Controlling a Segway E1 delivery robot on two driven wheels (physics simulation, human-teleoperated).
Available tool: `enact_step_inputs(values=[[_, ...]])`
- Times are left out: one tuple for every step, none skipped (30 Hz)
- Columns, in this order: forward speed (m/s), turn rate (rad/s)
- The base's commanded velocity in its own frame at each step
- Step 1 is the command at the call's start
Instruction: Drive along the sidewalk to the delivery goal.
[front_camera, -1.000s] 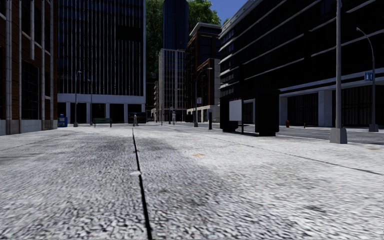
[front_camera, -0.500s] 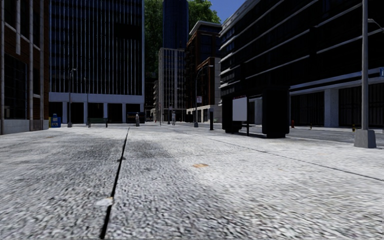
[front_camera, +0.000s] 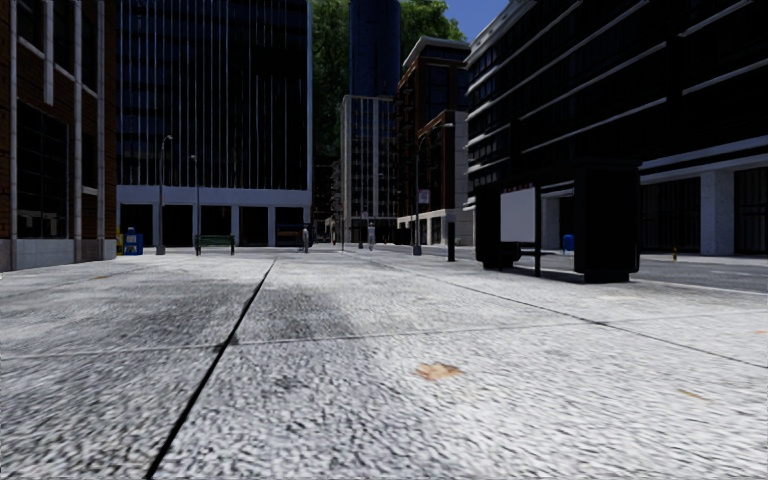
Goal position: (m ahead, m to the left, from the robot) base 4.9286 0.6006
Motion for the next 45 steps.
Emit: enact_step_inputs(values=[[2.00,0.28],[2.00,0.28],[2.00,0.28],[2.00,0.29],[2.00,0.30],[2.00,0.32],[2.00,0.32],[2.00,0.38],[2.00,0.45],[2.00,0.45],[2.00,0.40],[2.00,0.38],[2.00,0.37],[2.00,0.37],[2.00,0.37],[2.00,0.37],[2.00,0.37],[2.00,0.37],[2.00,0.37],[2.00,0.37],[2.00,0.37],[2.00,0.37],[2.00,0.37],[2.00,0.37],[2.00,0.37],[2.00,0.35],[2.00,0.35],[2.00,0.25],[2.00,0.22],[2.00,0.00],[2.00,0.00],[2.00,0.00],[2.00,0.00],[2.00,0.00],[2.00,0.00],[2.00,0.00],[2.00,0.00],[2.00,0.00],[2.00,0.00],[2.00,0.00],[2.00,0.00],[2.00,0.00],[2.00,0.00],[2.00,0.00],[2.00,0.00]])
